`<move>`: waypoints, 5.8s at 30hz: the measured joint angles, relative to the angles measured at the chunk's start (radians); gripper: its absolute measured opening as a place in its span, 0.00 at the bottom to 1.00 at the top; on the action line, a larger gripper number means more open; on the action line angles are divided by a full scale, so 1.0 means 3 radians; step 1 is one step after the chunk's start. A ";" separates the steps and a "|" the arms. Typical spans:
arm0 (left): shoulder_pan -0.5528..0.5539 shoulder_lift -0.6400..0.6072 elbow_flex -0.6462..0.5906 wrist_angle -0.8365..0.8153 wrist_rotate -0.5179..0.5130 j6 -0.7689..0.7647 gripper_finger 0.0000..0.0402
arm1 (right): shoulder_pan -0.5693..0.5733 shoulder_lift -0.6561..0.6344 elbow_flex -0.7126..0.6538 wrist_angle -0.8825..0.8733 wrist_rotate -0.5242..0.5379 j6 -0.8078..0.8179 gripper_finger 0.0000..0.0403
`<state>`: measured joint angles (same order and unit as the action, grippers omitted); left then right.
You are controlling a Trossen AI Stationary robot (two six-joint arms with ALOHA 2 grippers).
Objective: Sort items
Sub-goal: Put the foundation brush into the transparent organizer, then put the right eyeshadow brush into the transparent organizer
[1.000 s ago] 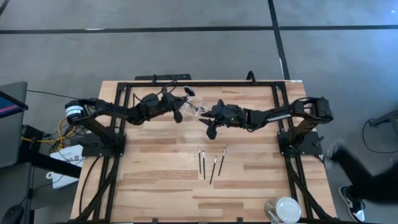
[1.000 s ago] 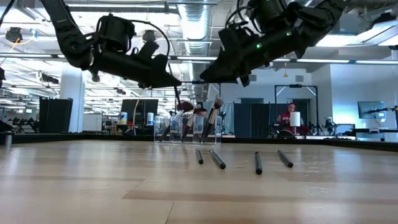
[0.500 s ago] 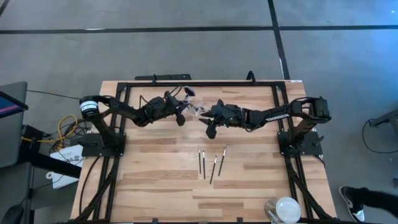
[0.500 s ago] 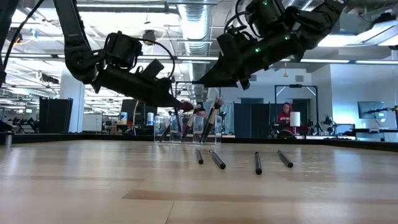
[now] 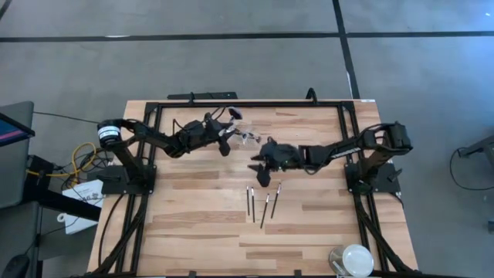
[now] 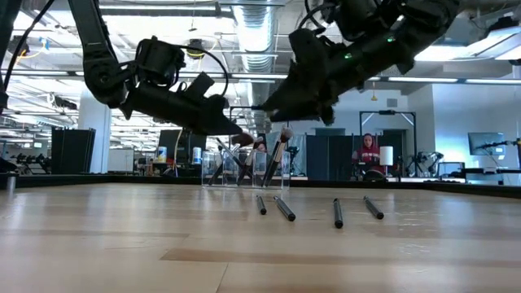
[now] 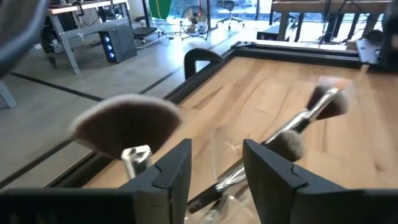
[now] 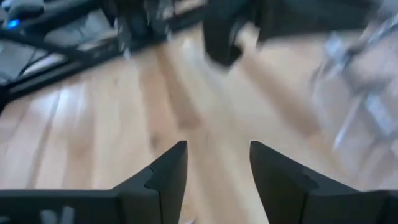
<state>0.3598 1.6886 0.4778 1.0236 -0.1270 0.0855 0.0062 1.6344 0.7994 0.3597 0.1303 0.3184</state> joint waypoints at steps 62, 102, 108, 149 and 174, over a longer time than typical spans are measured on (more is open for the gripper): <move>-0.0994 -0.0004 0.0000 0.0028 0.0238 0.0125 0.34 | 0.1102 0.0693 -0.0003 -0.1544 0.1488 0.2870 0.03; -0.0994 -0.0004 0.0000 0.0058 0.0239 0.0124 0.34 | -0.1053 0.0932 -0.0003 0.3350 0.0117 -0.1894 0.00; -0.0995 -0.0004 0.0000 0.0059 0.0240 0.0124 0.34 | -0.1192 0.1307 0.0042 0.3715 -0.0203 -0.1495 0.00; -0.1098 -0.0004 -0.0001 0.0110 0.0254 -0.0127 0.34 | 0.0341 -0.0595 0.0187 -0.0305 0.0143 -0.0440 0.34; -0.1113 -0.0004 -0.0003 -0.0044 0.0264 -0.0417 0.34 | 0.1144 0.0296 0.0184 -0.1473 0.0720 0.2754 0.33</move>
<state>0.0257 1.6875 0.4768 1.0103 -0.0479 -0.0395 0.3492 1.7233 0.8547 -0.0822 0.3462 1.1447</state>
